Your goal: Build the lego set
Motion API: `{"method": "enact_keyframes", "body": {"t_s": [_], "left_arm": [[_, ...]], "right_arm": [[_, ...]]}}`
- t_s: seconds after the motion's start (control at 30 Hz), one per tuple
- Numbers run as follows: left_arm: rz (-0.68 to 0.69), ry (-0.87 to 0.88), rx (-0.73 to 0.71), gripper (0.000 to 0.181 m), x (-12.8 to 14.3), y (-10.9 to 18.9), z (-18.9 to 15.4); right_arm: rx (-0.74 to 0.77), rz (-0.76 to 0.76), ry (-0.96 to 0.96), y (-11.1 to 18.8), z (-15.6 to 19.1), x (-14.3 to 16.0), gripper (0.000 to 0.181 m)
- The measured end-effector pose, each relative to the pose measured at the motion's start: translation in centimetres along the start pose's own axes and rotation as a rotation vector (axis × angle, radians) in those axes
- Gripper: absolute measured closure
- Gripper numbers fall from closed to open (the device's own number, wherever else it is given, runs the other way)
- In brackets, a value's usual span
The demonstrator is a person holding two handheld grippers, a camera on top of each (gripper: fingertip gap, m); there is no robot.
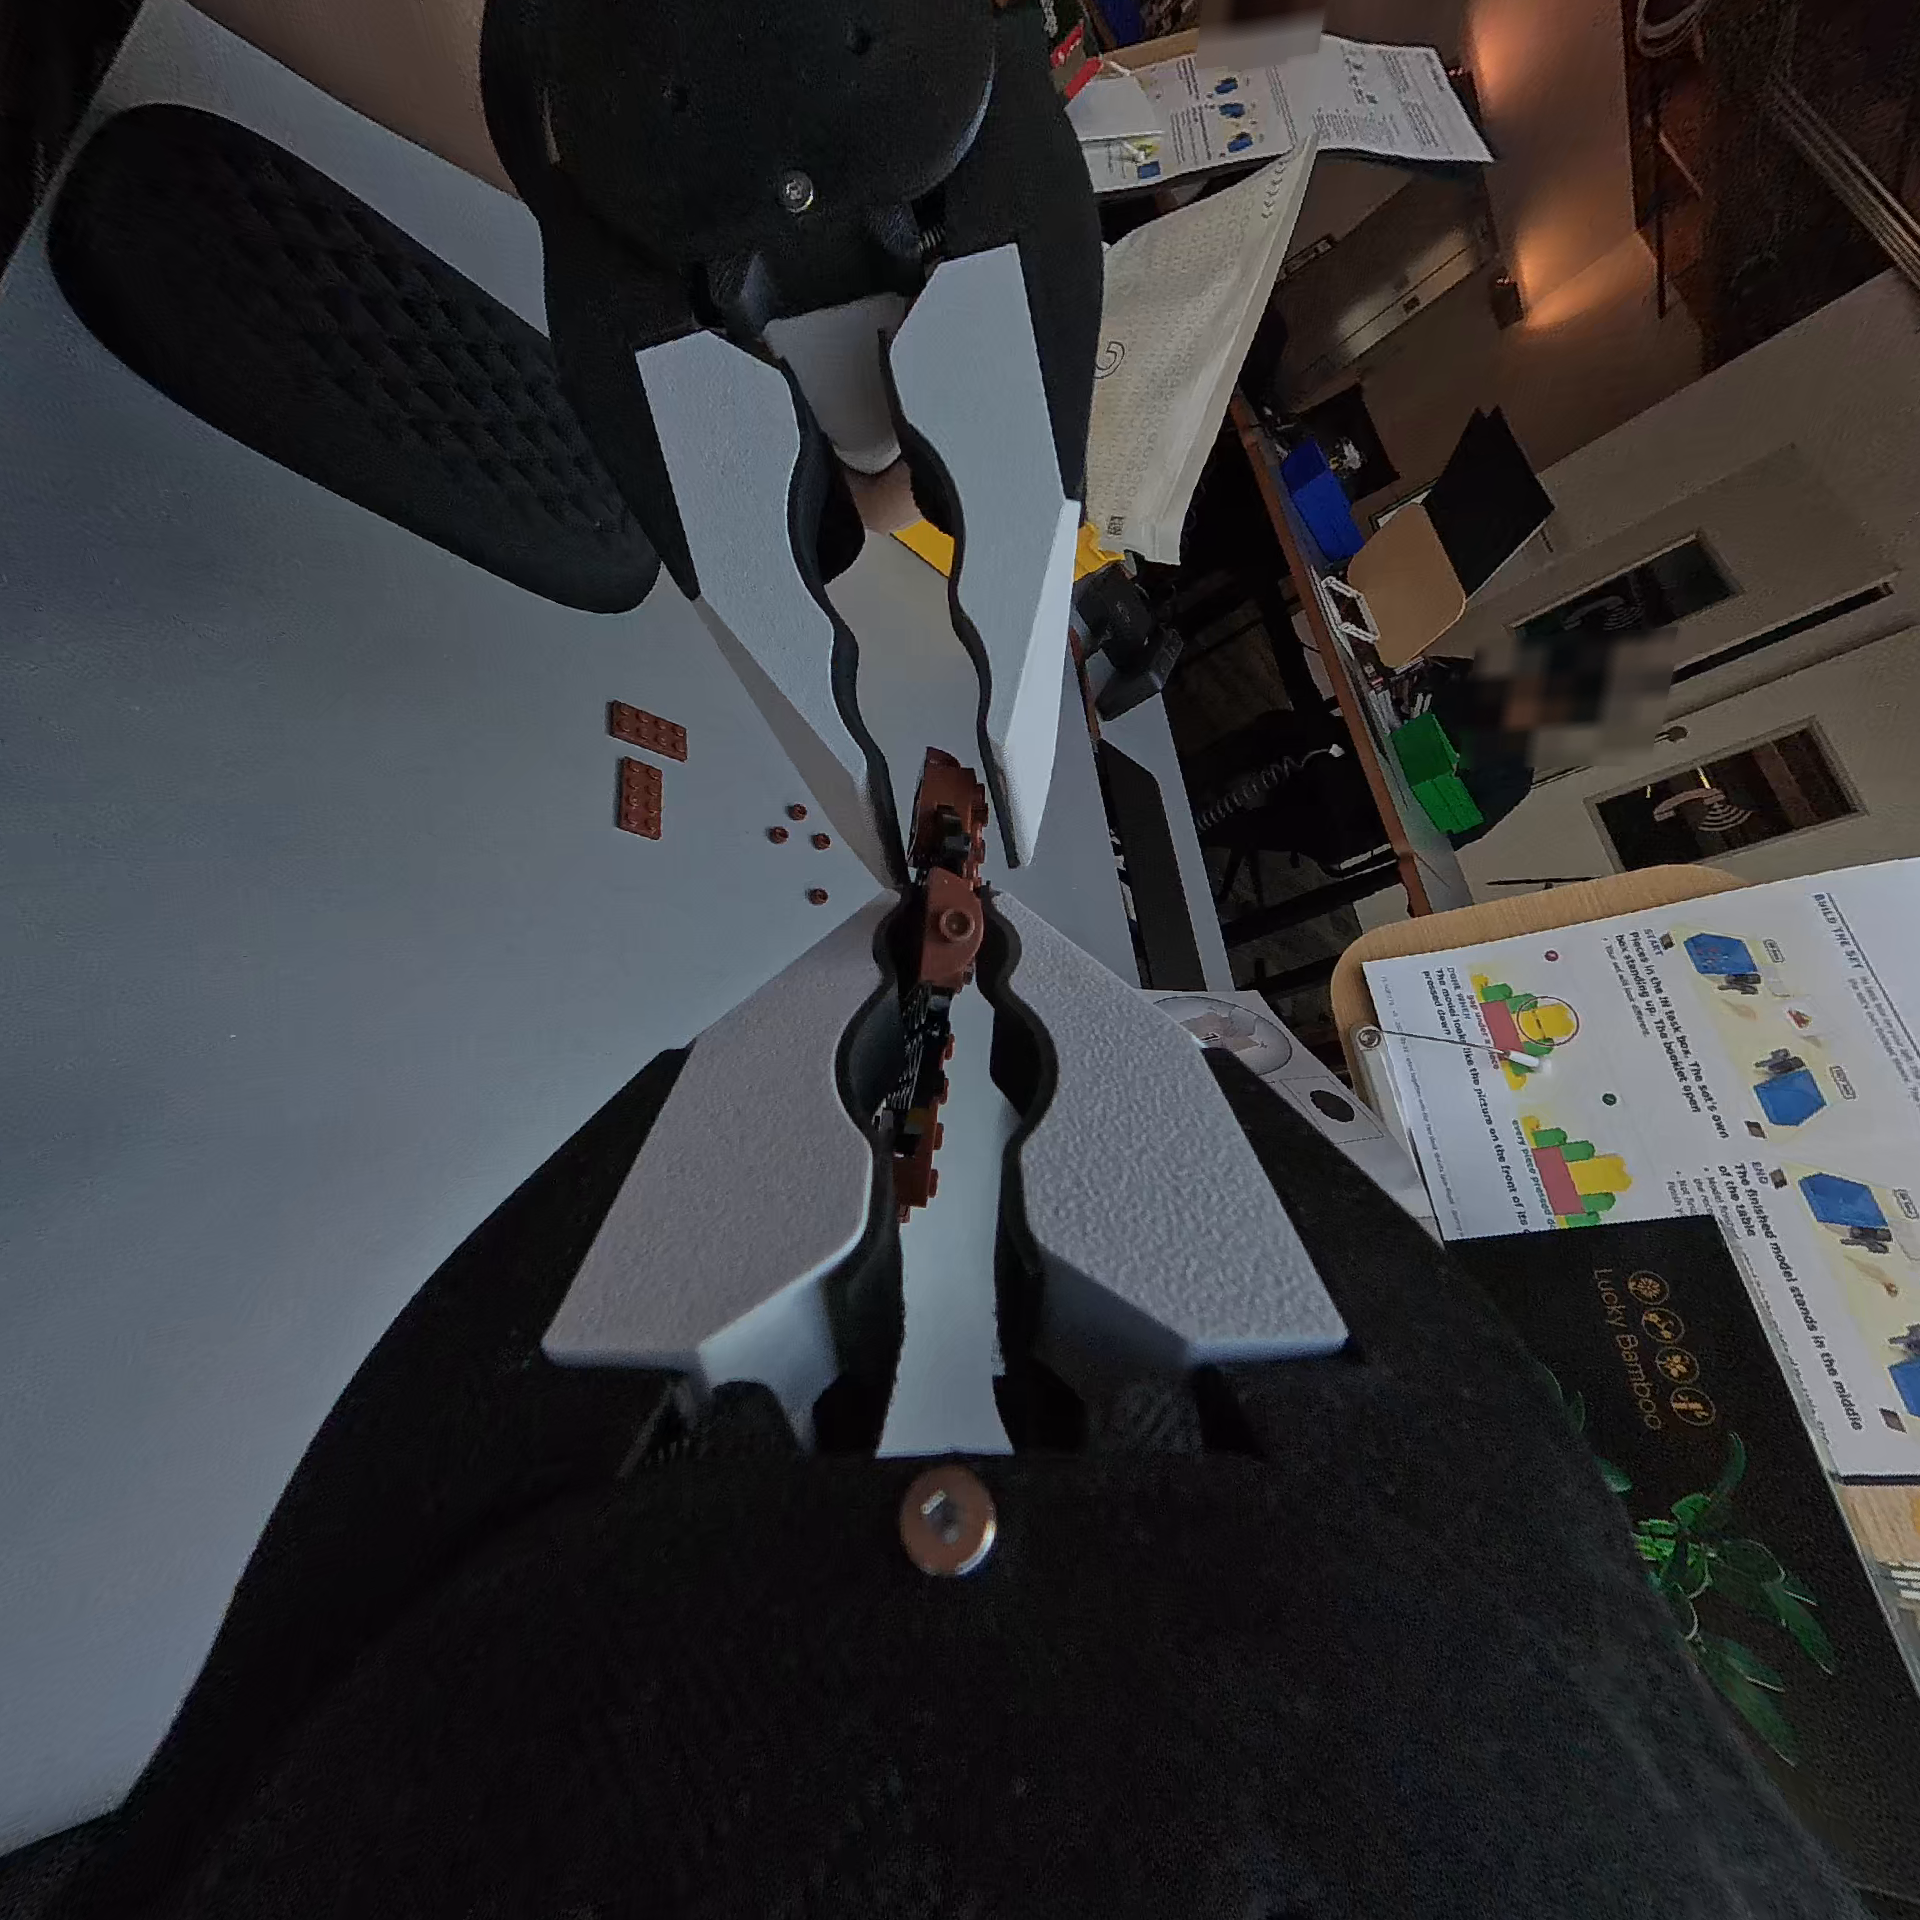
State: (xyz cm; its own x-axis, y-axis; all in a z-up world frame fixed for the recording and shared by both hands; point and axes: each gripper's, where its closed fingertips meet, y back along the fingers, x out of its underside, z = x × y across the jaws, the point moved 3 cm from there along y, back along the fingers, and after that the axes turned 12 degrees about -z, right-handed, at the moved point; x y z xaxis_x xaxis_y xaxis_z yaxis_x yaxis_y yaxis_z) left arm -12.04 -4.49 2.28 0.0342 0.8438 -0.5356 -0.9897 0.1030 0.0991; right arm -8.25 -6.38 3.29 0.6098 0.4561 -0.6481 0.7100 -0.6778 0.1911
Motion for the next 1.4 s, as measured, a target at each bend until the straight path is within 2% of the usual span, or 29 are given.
{"method": "enact_keyframes", "body": {"t_s": [0.23,0.37,0.73,1.1,1.27,1.4], "left_arm": [[0.026,-0.002,0.021,0.157,0.2,0.4,-0.1],[0.036,-0.066,0.041,0.166,0.2,0.2,-0.5],[0.05,-0.114,0.037,0.171,-0.3,0.2,-0.5],[0.035,-0.058,0.06,0.171,-0.8,0.3,-0.7],[0.028,-0.1,0.012,0.168,-0.7,0.1,-0.7],[0.035,-0.068,0.004,0.167,-0.5,0.0,-0.8]], "right_arm": [[-0.018,0.005,0.004,0.2,0.2,0.0,0.173],[-0.033,0.004,0.002,0.3,0.3,0.0,0.173],[-0.037,-0.005,0.035,0.5,0.5,-0.3,0.168],[-0.04,0.007,0.032,0.5,0.6,-0.7,0.173],[-0.044,0.02,0.0,0.5,0.5,-0.5,0.173],[-0.057,0.015,-0.037,0.5,0.6,-0.3,0.174]]}}
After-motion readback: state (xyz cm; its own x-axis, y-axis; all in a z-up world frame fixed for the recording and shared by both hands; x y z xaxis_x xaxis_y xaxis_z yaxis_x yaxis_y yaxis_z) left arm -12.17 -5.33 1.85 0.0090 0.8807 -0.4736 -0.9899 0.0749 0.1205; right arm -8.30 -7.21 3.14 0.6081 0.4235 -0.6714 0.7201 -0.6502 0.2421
